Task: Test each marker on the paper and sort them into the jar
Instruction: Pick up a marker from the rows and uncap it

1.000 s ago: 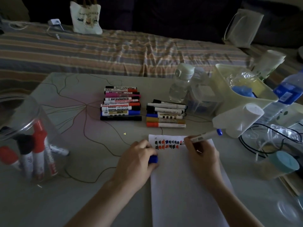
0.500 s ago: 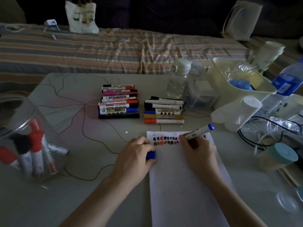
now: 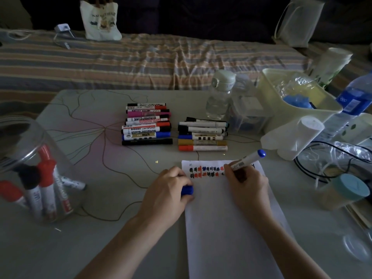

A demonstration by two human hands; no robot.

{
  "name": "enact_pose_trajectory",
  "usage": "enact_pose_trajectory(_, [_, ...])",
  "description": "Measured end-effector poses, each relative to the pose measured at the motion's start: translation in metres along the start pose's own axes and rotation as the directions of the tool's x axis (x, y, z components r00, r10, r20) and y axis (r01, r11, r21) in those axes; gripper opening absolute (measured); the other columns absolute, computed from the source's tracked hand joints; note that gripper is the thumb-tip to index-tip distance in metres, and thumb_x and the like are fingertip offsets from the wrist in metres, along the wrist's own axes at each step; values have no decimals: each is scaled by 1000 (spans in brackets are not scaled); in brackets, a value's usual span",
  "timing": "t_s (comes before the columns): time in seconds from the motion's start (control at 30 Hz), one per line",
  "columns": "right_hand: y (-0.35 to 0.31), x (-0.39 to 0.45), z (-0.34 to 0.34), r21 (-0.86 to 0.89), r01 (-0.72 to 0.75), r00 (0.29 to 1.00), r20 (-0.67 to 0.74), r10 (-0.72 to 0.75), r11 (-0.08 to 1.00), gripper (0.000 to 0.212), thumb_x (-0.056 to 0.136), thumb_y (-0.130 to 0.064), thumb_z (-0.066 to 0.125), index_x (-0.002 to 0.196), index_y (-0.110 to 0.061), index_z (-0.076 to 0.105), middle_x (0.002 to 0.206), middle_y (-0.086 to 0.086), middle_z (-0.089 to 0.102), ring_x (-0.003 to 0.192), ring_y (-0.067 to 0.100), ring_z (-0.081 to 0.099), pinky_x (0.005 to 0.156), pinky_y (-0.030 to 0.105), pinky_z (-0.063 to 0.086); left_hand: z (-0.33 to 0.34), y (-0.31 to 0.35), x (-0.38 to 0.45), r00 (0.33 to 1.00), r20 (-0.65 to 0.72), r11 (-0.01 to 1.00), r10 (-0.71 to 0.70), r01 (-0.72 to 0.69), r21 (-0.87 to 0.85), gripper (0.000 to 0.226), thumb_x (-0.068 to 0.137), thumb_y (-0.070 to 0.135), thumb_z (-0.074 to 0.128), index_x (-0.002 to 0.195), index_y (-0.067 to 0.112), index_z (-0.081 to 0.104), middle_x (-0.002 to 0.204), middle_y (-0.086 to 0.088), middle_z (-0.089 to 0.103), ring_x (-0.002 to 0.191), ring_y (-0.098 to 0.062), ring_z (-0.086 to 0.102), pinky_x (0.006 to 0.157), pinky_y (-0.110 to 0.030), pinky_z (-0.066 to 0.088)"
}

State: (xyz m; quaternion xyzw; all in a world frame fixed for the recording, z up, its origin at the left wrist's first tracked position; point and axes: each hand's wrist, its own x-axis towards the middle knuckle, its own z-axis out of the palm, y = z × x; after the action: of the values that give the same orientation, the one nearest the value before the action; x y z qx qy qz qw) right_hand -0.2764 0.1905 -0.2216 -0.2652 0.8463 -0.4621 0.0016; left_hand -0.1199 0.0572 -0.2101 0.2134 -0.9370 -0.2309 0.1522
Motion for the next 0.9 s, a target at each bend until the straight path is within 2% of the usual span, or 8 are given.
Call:
enact_pose_trajectory(0.13, [2, 1, 0, 20, -17, 1000, 20, 17, 1000, 26, 89, -33, 67, 78, -10, 69, 68, 6, 67, 66, 18, 61, 57, 22, 43, 0, 1, 0, 1000, 3, 1000, 1, -1, 6, 30, 83, 32, 72, 112, 25, 69, 113, 13, 54, 104, -6, 49, 86, -20, 45])
enact_pose_trajectory(0.37, [2, 0, 1, 31, -47, 999, 14, 47, 998, 26, 88, -34, 67, 77, -10, 69, 68, 6, 67, 67, 21, 62, 59, 26, 44, 0, 1, 0, 1000, 6, 1000, -3, 3, 17, 29, 83, 32, 72, 111, 25, 70, 112, 13, 54, 104, -7, 49, 87, -22, 46])
enact_pose_trajectory(0.5, [-1, 1, 1, 28, -39, 999, 6, 39, 999, 25, 90, -30, 66, 78, -8, 68, 68, 7, 66, 67, 20, 61, 56, 16, 41, 0, 1, 1, 1000, 3, 1000, -11, 11, 16, 30, 83, 33, 72, 112, 24, 69, 112, 13, 54, 104, -7, 48, 87, -21, 44])
enact_pose_trajectory(0.67, [-2, 1, 2, 41, -73, 997, 26, 72, 996, 26, 88, -27, 67, 76, -4, 67, 69, 10, 66, 63, 23, 58, 56, 27, 44, 2, 1, 0, 1000, -3, 1000, -12, 12, 8, 30, 84, 33, 71, 112, 23, 70, 110, 10, 53, 105, -8, 47, 84, -18, 41])
enact_pose_trajectory(0.77, [-3, 2, 0, 69, -132, 991, -2, 133, 989, 22, 88, -30, 67, 73, -14, 67, 67, 2, 66, 61, 15, 57, 53, 16, 40, 1, 4, 4, 996, -48, 994, -81, 77, -74, 30, 86, 32, 70, 113, 19, 70, 101, 8, 46, 100, -9, 43, 78, -12, 36])
enact_pose_trajectory(0.8, [-5, 3, -1, 87, -149, 989, 14, 148, 985, 19, 88, -31, 68, 75, -17, 68, 69, -1, 67, 64, 14, 60, 57, 17, 43, -1, 6, 6, 992, -61, 986, -113, 105, -128, 30, 86, 31, 69, 114, 19, 69, 98, 8, 45, 96, -8, 43, 75, -9, 35])
enact_pose_trajectory(0.87, [-13, 5, -5, 145, -188, 980, 96, 175, 971, 11, 87, -32, 70, 84, -22, 70, 74, -4, 70, 70, 9, 65, 62, 22, 51, -8, 12, 9, 984, -64, 958, -166, 145, -248, 27, 88, 30, 68, 113, 18, 69, 94, 10, 48, 86, -2, 47, 70, -4, 35])
enact_pose_trajectory(0.9, [-21, 7, -10, 184, -210, 971, 154, 183, 960, 8, 87, -29, 71, 89, -22, 70, 75, -4, 70, 69, 4, 65, 61, 20, 52, -12, 15, 9, 980, -56, 939, -191, 166, -301, 25, 89, 28, 67, 112, 18, 68, 95, 10, 51, 84, -1, 50, 70, -1, 36])
